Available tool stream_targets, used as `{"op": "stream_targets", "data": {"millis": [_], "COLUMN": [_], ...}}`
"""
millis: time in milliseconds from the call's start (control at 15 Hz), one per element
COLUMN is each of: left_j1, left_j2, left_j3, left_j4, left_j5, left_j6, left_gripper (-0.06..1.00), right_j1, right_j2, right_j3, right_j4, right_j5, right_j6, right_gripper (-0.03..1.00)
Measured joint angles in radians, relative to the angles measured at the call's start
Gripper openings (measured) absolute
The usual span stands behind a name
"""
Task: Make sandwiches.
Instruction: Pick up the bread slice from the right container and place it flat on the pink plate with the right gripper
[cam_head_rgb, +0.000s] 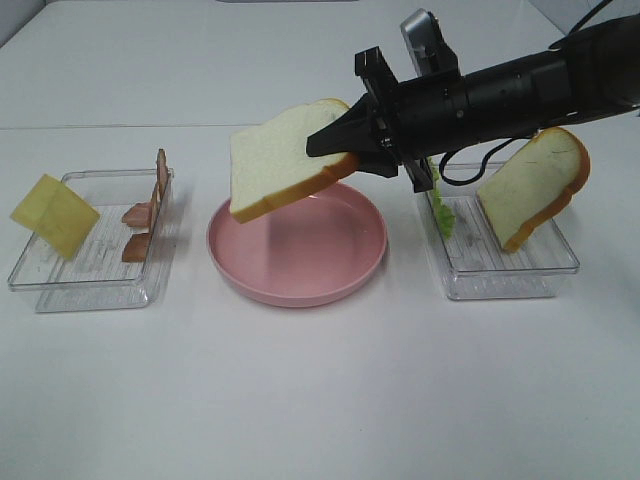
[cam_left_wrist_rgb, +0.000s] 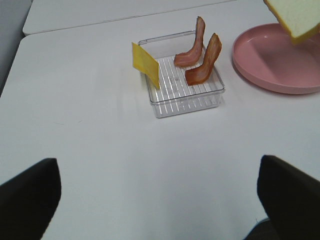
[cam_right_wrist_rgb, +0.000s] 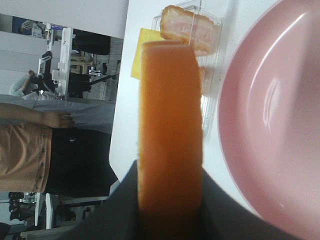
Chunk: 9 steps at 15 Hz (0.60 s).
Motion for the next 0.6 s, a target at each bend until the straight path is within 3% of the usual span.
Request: {"op": "stream_targets", "data": {"millis": [333, 600], "left_j1": [0.000, 0.000], "left_j2": [0.000, 0.000], "left_j3": [0.000, 0.000], "left_j4": [0.000, 0.000], "left_j5": [0.000, 0.000], "left_j6": [0.000, 0.000], "left_gripper": [0.99, 0.99], "right_j1": [0.001, 0.001], "right_j2": [0.201, 0.278], "right_j3": [-0.079, -0.081], "right_j4": [0.115, 0.137], "right_j5": [0.014, 0.013], "right_j6": [-0.067, -0.088], "right_gripper": [0.23, 0.23]}}
